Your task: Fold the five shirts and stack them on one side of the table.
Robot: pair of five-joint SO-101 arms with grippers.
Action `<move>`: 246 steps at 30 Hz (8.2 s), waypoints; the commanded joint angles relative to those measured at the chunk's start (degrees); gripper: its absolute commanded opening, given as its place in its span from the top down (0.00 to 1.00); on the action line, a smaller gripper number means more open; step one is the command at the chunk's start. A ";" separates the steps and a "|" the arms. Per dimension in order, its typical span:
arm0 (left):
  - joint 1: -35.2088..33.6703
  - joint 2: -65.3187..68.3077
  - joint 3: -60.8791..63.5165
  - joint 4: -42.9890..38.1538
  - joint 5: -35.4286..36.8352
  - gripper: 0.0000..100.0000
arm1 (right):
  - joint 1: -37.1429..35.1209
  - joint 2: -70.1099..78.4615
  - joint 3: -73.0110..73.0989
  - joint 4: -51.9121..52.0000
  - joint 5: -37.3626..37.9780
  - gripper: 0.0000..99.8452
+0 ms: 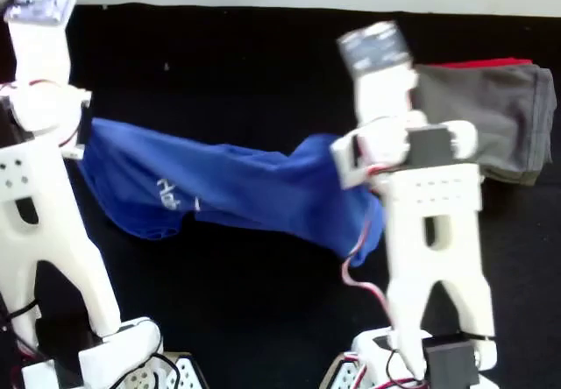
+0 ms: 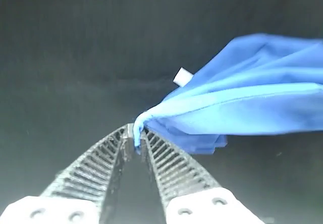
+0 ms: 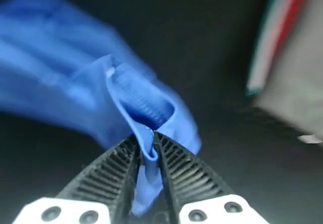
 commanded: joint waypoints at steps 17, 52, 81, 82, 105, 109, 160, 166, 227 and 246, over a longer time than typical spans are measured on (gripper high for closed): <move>-12.35 -1.10 24.13 -15.03 -8.35 0.99 | -31.87 -2.24 8.22 13.58 4.13 0.80; -20.18 -1.10 29.93 -17.58 -10.73 0.99 | 0.84 29.67 2.86 -21.93 3.25 0.99; -14.90 -1.19 33.71 -21.01 -10.55 0.99 | -3.21 26.86 -13.58 5.67 3.34 0.95; -14.81 -1.19 33.63 -21.10 -10.55 0.99 | -4.00 27.65 -12.18 5.58 3.34 0.93; -14.29 -1.10 33.98 -21.10 -10.73 0.99 | -12.53 31.16 10.77 -9.10 6.42 0.83; -14.29 -1.10 33.89 -21.10 -10.73 0.99 | -12.88 31.16 11.91 -10.07 6.51 0.84; 0.40 -1.71 -31.25 5.01 -5.10 0.99 | 16.66 5.49 -59.12 -5.93 13.01 0.99; -1.63 -1.71 -37.85 5.01 -5.10 0.99 | 16.66 5.32 -69.76 -5.93 13.27 0.99; -3.03 15.34 -26.42 -13.54 -5.27 0.99 | 12.97 16.66 -41.54 -30.29 13.01 0.99; -1.63 38.64 -35.56 -10.20 -5.45 0.99 | 8.66 33.19 -40.92 -17.54 13.01 0.99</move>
